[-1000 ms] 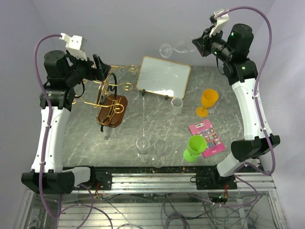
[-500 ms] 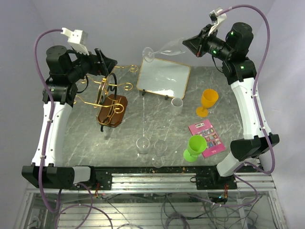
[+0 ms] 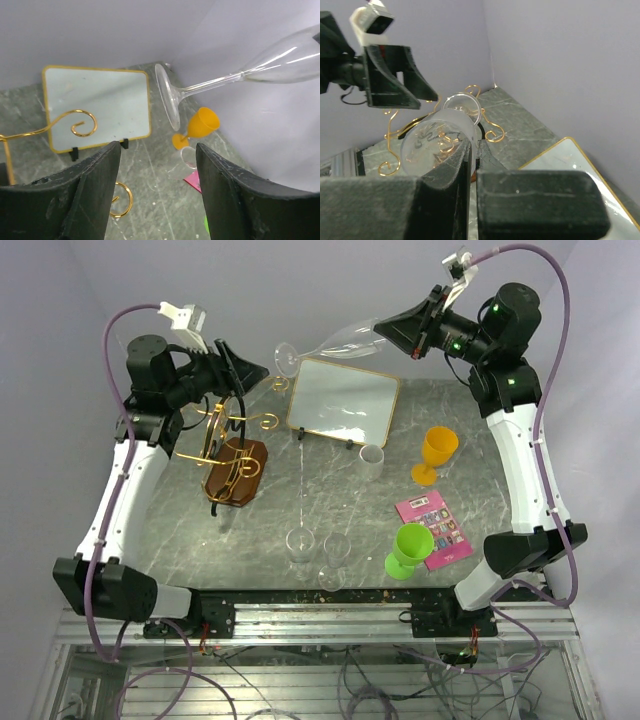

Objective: Place the wine glass upside down on the wine glass rack

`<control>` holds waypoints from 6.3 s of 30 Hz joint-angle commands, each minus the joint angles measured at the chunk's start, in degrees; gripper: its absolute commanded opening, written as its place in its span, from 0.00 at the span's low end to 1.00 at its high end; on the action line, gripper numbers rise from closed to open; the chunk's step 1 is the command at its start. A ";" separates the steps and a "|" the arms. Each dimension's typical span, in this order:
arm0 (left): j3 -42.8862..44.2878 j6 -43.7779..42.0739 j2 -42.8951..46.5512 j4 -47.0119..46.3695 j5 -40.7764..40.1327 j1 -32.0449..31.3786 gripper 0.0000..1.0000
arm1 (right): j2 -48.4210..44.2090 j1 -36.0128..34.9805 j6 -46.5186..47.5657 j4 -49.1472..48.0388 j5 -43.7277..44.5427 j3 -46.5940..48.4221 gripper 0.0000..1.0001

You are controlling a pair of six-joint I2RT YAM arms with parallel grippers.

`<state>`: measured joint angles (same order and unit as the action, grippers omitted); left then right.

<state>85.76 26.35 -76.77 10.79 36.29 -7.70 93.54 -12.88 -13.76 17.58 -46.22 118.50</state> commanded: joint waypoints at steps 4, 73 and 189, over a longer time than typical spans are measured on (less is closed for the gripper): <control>-2.20 7.74 -3.79 -8.51 5.92 -1.82 0.70 | -2.10 -0.24 -1.10 -3.99 -3.80 -1.89 0.00; 5.08 -8.76 3.10 6.96 -11.99 16.02 0.07 | -8.37 1.89 11.15 4.56 -0.71 -5.20 0.89; 18.97 -86.27 -28.63 14.09 -70.63 -7.15 0.07 | -15.05 6.82 40.05 5.80 -1.52 -49.33 0.89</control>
<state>104.49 -60.77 -106.61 27.14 -30.13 -15.09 78.78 -6.35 26.57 24.62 -47.11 69.67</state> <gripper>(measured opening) 0.100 0.891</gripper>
